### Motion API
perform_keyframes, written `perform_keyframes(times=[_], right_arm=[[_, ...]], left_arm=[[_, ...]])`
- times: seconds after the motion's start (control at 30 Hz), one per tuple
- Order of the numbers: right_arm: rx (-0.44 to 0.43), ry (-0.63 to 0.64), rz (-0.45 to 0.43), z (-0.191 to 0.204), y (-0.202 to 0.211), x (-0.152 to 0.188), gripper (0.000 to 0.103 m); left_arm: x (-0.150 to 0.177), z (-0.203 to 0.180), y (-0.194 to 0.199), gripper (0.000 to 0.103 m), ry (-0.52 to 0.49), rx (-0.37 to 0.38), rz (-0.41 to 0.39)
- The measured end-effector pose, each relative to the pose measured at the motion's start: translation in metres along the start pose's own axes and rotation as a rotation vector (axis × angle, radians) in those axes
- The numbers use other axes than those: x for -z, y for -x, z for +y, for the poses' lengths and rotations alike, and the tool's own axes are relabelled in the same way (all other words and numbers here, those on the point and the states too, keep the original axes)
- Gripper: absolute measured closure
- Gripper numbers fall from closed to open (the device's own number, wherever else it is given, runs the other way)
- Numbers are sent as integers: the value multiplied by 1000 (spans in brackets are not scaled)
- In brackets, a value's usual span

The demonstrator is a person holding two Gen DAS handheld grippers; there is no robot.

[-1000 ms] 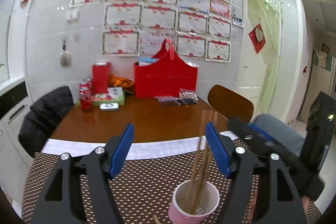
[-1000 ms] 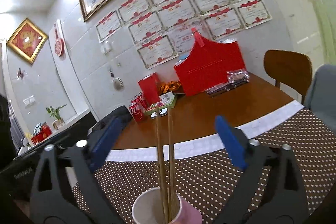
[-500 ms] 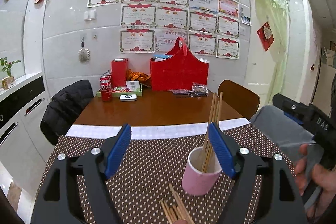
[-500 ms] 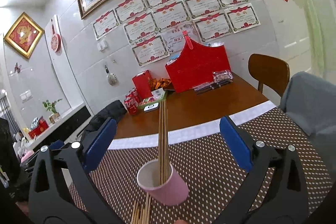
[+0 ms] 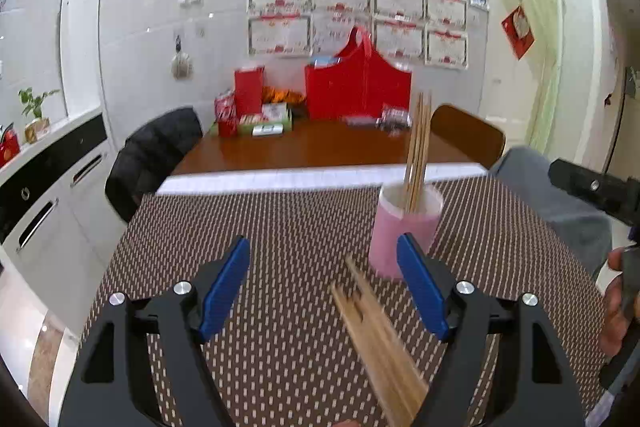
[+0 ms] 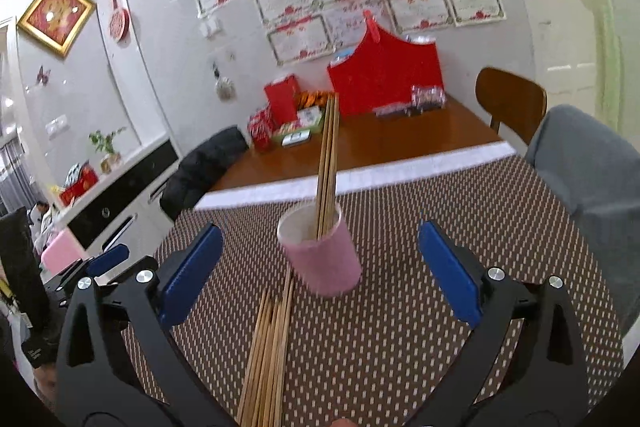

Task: Organize utensils
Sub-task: 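Move both open tools back down to the remaining chopsticks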

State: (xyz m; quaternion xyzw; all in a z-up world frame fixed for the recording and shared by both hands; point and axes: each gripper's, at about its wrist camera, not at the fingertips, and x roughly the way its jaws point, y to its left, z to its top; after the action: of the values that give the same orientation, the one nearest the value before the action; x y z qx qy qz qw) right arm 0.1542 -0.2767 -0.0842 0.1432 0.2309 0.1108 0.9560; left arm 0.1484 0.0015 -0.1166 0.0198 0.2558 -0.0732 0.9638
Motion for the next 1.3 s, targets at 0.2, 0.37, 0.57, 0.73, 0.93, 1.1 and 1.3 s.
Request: perform_keyframes(times=[0.2,0.37,0.57,0.73,0.93,1.1,1.3], right_arm=[[-1,3,71,-1,-1,30,6],[3,-14,113,-6,-6,48,6],[13,-30,169,-11,-16,68,6],[28,-38,208,-16,-23,78,6],[35,-25,229,-18,-26,82,6],[33,-16,247,-18,-28,86,6],[34,8,274,-16,-32,92,6]], left_arm=[[47,0,-11,28,6,-1,125],[76,-4,-24,28,8,-5,216],[109,-20,-45,28,-27,-1,334],[126,-27,-56,28,-33,3,395],[127,-17,-60,28,8,8,397],[132,-14,-58,27,28,19,394],[131,-13,-66,27,24,-12,390]])
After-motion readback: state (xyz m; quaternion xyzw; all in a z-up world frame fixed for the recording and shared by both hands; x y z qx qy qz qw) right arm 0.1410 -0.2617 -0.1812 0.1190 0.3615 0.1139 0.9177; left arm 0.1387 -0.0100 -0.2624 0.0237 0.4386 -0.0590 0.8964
